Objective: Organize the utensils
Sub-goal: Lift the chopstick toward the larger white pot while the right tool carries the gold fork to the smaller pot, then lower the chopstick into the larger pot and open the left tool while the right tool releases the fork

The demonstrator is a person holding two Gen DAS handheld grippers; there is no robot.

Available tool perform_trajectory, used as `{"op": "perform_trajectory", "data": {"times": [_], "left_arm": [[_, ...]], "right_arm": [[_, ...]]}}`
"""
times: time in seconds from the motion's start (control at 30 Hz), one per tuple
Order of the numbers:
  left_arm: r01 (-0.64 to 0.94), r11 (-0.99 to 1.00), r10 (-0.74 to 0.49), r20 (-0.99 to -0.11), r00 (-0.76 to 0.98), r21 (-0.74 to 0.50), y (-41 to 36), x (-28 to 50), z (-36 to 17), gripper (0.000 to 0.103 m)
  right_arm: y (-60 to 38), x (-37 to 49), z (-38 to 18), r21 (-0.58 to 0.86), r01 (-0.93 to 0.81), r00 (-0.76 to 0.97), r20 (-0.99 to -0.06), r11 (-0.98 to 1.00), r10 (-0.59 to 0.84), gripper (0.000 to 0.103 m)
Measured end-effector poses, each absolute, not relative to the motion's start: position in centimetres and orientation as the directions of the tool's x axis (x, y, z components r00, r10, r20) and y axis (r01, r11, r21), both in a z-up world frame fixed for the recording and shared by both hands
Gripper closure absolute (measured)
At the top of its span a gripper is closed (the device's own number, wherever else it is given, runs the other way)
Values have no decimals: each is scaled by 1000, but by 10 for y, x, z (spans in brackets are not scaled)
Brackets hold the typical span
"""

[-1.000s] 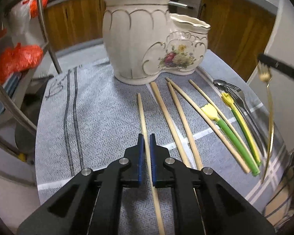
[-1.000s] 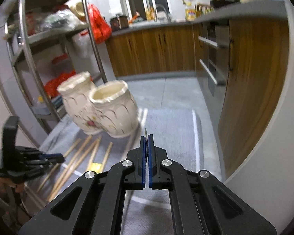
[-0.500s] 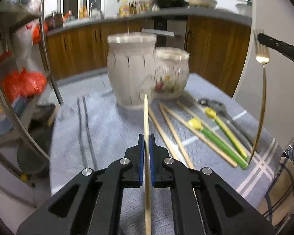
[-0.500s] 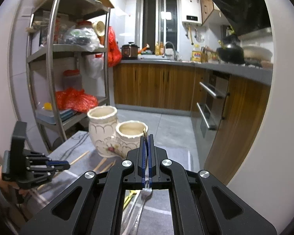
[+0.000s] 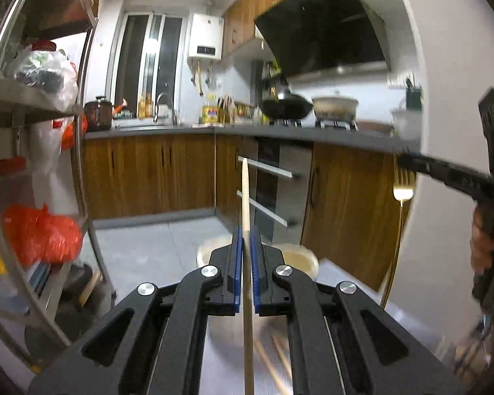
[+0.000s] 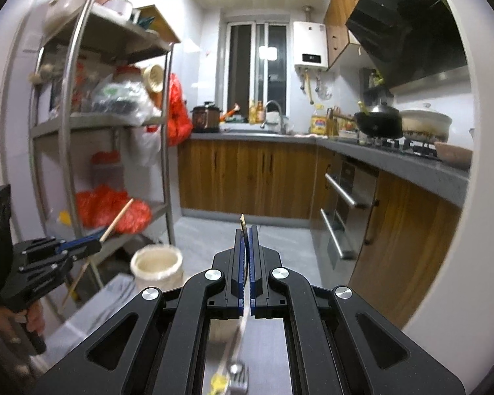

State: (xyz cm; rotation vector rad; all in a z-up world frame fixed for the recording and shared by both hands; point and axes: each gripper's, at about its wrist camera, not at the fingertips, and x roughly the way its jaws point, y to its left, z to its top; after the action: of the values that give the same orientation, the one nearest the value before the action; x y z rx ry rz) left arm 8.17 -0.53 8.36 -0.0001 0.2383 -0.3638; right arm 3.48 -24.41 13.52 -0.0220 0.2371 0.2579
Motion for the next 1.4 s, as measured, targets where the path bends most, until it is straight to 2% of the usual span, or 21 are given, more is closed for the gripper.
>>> {"op": "perform_trajectory", "data": {"times": [0.27,0.5,0.77,1.03,1.27,1.4], "left_arm": [[326,921,-369,-206,906,-216,1,165,98,98],[284,943,-316,-201,927,-173,-11,193,84,98],[270,955,-291,-215,932,-123,-25,203,66,98],[290,953,-302,-270,915,-82,-26,181,51,98],[286,957,-285,-324,902,-46,-27,172,37,98],[275,959,-280,-348,895,-64,-23,174,35,98]], "right_arm": [[-242,85,157,16,-172,973,-152,985,172,100],[-225,120,144,-46,-106,986,-131,993,100,100],[-206,141,107,-97,-134,968,-226,986,109,100],[-200,150,69,-115,-150,941,-320,982,107,100],[-207,152,65,-89,-132,936,-339,987,95,100],[-210,154,64,-77,-121,934,-346,990,88,100]]}}
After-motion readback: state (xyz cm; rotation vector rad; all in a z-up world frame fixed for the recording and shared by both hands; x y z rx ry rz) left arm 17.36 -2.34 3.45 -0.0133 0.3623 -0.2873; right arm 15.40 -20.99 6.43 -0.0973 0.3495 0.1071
